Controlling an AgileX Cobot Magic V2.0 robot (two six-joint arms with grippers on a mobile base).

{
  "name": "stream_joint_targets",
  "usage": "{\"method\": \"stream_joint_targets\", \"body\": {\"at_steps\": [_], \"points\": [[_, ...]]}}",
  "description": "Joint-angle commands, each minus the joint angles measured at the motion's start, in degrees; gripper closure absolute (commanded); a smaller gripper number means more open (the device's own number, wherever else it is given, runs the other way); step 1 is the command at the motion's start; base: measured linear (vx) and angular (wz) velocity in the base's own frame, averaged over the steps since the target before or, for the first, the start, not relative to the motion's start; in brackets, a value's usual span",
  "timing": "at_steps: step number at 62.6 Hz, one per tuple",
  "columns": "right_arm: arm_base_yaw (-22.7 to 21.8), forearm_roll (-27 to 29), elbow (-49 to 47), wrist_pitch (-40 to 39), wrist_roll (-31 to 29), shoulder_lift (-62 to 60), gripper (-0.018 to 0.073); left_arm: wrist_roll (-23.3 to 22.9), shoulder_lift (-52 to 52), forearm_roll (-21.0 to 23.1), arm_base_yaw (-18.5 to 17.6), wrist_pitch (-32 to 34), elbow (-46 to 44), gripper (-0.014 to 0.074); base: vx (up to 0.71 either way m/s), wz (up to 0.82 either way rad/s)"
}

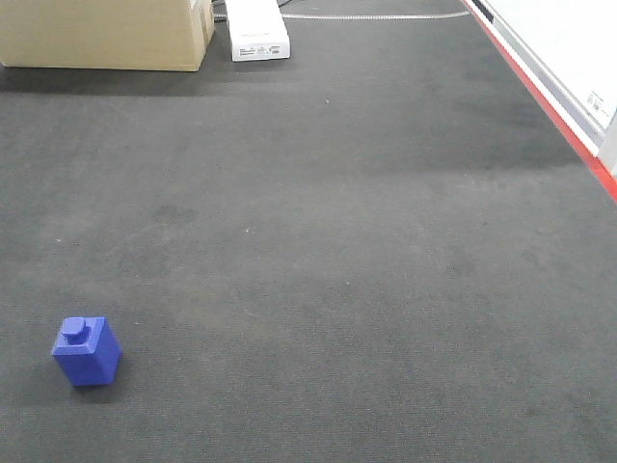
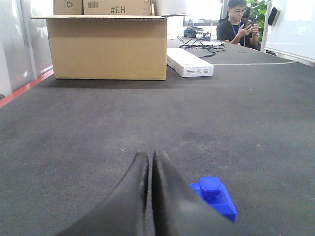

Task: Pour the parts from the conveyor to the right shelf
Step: 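Lower the left gripper over the blue block on the conveyor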

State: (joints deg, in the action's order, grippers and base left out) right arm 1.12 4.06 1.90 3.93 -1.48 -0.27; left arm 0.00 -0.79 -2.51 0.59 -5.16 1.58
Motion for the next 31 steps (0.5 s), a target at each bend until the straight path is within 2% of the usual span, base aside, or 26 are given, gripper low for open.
{"method": "stream_joint_targets", "body": {"at_steps": [1,31], "points": [[-0.2,-0.3,0.9,-4.3,-0.4,1.1,0.0568,0.0,-0.7,0.0,-0.3,4.5,1.8,0.0603,0.0,0.0],[-0.2,-0.3,0.9,-4.3,-0.4,1.1,0.0568,0.0,-0.7,0.0,-0.3,4.5,1.8,0.0603,0.0,0.0]]}}
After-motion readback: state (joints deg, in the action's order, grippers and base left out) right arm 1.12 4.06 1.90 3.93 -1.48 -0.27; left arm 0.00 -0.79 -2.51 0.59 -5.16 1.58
